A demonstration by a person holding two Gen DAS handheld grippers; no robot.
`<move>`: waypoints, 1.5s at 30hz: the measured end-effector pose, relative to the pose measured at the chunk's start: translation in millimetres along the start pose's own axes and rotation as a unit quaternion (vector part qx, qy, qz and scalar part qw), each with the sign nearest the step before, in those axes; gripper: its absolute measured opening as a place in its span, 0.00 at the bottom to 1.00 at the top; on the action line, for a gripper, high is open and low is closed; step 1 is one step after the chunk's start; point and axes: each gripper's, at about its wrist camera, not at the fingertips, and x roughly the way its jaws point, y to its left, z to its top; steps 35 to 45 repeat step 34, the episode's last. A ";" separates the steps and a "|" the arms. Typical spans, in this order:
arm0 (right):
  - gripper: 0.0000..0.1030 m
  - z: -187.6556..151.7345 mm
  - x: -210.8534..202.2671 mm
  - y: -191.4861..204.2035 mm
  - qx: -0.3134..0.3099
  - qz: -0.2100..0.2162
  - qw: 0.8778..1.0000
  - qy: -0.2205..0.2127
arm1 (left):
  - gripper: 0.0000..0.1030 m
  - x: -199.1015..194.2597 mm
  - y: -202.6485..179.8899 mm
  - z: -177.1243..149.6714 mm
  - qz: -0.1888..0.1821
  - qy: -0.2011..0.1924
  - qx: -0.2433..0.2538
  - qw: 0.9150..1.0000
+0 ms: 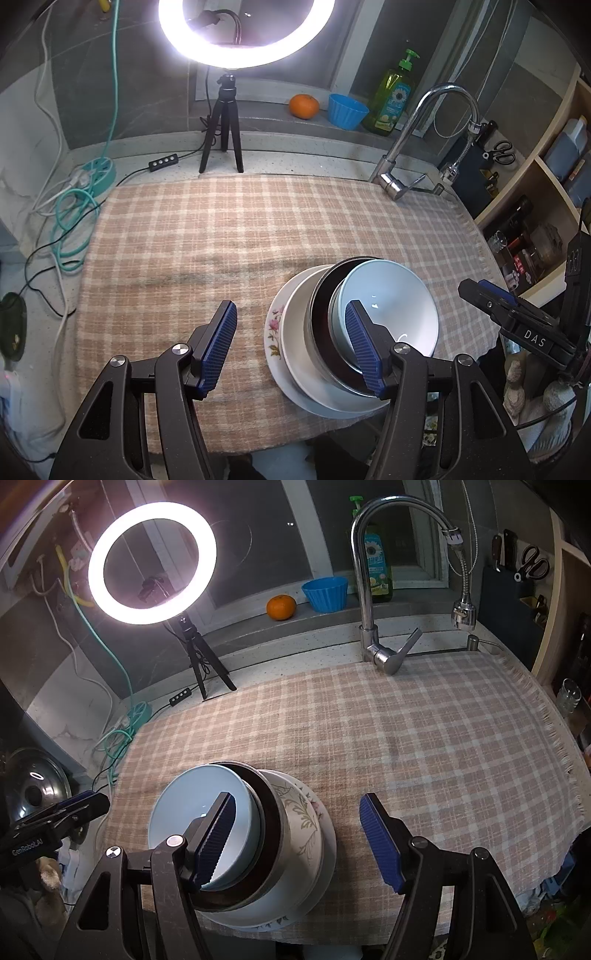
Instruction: Organize plates and bowls
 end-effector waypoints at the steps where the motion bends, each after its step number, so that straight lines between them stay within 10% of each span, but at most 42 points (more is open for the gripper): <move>1: 0.64 -0.1 -0.4 0.8 -0.001 -0.001 1.000 0.000 | 0.59 0.3 -0.2 0.1 0.001 0.000 0.001 1.000; 45: 0.64 0.4 4.4 9.3 -0.041 -0.033 0.999 -0.001 | 0.59 7.0 1.0 1.8 0.019 0.002 0.005 1.000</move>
